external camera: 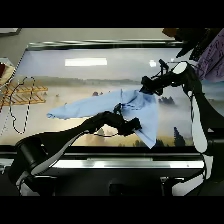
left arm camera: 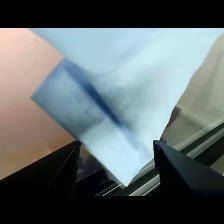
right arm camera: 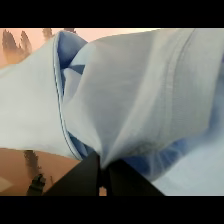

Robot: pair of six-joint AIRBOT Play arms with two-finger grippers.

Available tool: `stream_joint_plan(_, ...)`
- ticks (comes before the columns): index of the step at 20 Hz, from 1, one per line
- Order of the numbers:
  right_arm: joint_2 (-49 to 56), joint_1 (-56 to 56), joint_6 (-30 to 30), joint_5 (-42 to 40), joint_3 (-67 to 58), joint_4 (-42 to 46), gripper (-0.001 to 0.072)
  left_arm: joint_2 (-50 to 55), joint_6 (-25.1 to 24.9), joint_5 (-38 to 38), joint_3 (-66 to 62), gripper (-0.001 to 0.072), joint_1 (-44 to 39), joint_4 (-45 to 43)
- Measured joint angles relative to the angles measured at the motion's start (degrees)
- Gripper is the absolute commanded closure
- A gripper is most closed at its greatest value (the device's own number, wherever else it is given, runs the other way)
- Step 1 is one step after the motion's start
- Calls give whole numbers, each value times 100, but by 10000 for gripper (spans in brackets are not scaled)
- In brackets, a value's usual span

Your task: Fold the clothes and pants, and hang the long-sleeved shirts on hangers.

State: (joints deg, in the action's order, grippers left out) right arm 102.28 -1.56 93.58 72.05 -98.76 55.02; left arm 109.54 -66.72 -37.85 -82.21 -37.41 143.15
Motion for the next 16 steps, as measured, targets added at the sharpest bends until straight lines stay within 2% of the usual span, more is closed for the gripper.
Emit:
stream_joint_plan(1, -13, 0, 0, 0, 0, 0, 683, 37, 61, 57, -4, 186, -37, 13)
stream_joint_plan(3, -46, 0, 0, 0, 0, 0, 683, 111, 125, 127, -4, 358, -111, 17)
stream_joint_plan(4, -63, 0, 0, 0, 0, 2, 683, 142, 140, 162, -2, 412, -149, 28)
stream_joint_plan(5, -76, 0, 0, 2, 0, 4, 683, 162, 173, 212, -2, 419, -190, 22)
stream_joint_plan(7, -109, 0, 0, 2, 0, 9, 683, 195, 205, 304, -9, 688, -267, 13)
stream_joint_plan(12, -188, 0, 2, 2, 2, 61, 684, 177, 11, 195, -190, 692, -214, -48)
stream_joint_plan(16, -492, 0, 13, -201, 2, 330, 684, -376, -260, -273, -315, 693, 332, -431)
